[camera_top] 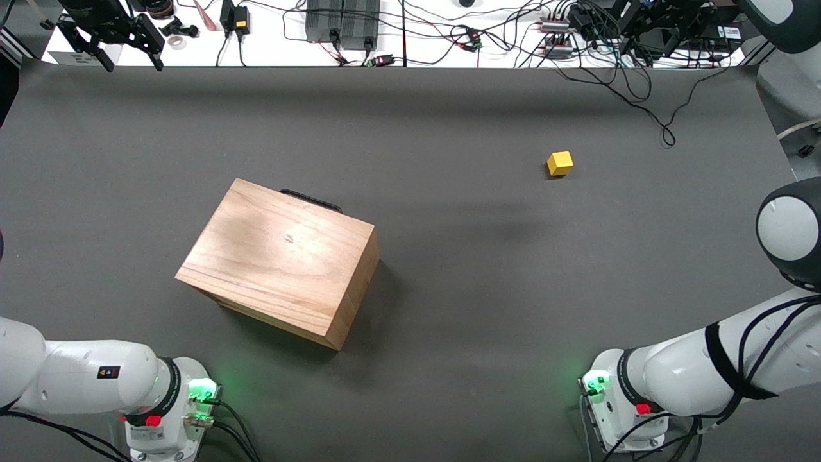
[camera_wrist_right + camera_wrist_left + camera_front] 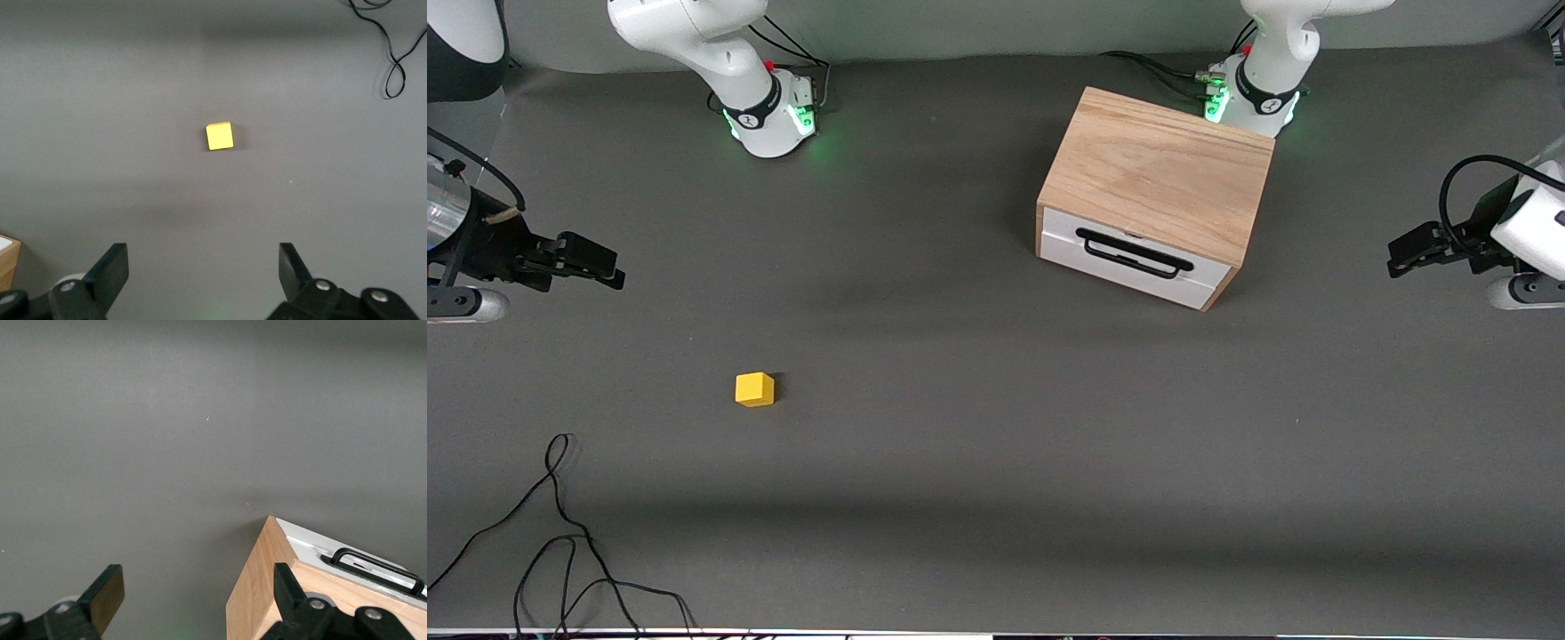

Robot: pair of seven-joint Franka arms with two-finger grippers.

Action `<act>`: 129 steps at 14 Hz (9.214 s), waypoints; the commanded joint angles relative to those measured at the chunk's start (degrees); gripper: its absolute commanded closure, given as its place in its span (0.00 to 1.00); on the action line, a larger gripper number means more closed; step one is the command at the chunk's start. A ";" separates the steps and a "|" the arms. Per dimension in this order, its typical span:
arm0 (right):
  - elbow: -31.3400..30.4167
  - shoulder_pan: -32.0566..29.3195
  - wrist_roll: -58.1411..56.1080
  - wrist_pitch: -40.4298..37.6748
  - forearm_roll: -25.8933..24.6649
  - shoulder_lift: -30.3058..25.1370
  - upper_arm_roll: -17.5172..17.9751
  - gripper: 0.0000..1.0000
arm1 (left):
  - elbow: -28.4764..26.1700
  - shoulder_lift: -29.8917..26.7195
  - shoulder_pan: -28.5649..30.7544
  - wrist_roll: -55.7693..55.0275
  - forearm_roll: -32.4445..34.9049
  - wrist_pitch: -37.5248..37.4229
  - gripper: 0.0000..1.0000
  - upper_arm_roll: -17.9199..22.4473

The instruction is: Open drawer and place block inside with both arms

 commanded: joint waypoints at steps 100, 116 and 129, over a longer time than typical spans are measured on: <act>-2.97 1.18 0.45 5.81 0.96 3.89 -0.77 0.00 | 7.15 34.51 -32.00 -94.50 3.26 37.50 0.00 0.79; -3.41 2.24 0.37 7.56 0.96 5.21 -0.59 0.00 | 10.23 18.44 -18.04 -52.28 -2.10 6.96 0.00 2.81; -3.50 3.64 -3.47 16.97 0.96 14.34 -0.41 0.00 | -10.43 -3.37 -6.08 -7.43 -2.19 1.57 0.00 3.60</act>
